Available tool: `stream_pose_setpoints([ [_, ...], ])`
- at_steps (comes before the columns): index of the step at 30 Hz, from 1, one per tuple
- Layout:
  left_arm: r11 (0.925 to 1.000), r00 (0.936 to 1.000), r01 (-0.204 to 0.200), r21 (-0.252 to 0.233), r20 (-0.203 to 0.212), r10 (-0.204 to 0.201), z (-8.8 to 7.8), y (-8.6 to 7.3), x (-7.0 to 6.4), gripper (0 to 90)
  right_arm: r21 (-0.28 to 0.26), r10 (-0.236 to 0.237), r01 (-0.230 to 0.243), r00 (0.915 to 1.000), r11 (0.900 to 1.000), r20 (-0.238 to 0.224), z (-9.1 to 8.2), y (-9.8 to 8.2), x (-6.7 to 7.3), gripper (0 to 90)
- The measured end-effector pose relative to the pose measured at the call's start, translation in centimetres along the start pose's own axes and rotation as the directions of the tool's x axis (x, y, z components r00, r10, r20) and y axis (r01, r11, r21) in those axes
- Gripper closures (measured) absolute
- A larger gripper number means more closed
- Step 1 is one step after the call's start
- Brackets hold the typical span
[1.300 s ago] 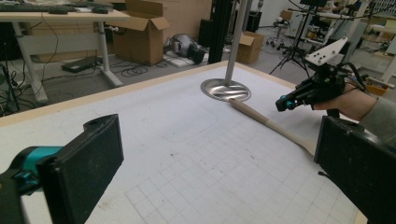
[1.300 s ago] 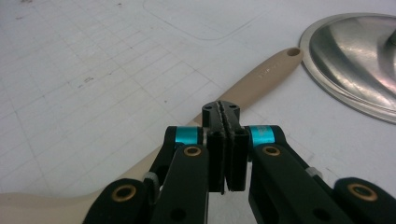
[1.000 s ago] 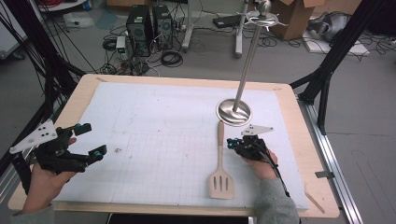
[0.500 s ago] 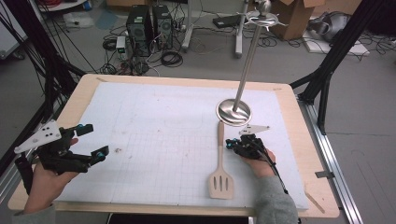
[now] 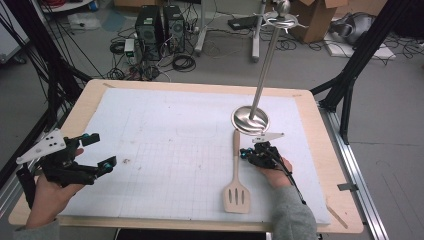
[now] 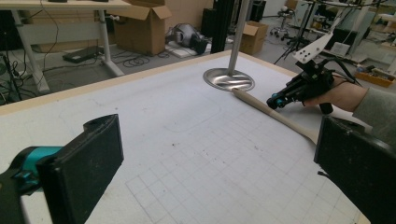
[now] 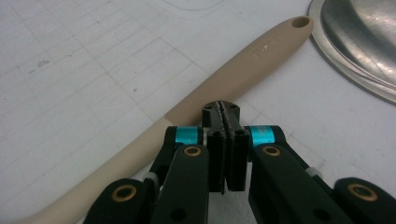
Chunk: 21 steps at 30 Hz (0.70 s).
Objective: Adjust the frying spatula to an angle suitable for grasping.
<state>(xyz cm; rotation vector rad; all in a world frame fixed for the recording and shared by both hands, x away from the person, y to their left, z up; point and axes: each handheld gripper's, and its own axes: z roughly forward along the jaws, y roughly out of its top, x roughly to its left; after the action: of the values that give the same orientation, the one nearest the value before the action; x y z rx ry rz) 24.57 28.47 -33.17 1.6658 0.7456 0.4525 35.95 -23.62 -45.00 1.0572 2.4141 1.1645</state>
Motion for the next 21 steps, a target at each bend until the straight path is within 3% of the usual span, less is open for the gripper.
stream_pose_setpoints([
  [21,1.0000,1.0000,0.005,0.004,0.002,-0.005,0.2,-0.2,0.0,1.9,-0.004,-0.003,0.002,0.9994,1.000,-0.033,0.8,1.0,0.0,89.4],
])
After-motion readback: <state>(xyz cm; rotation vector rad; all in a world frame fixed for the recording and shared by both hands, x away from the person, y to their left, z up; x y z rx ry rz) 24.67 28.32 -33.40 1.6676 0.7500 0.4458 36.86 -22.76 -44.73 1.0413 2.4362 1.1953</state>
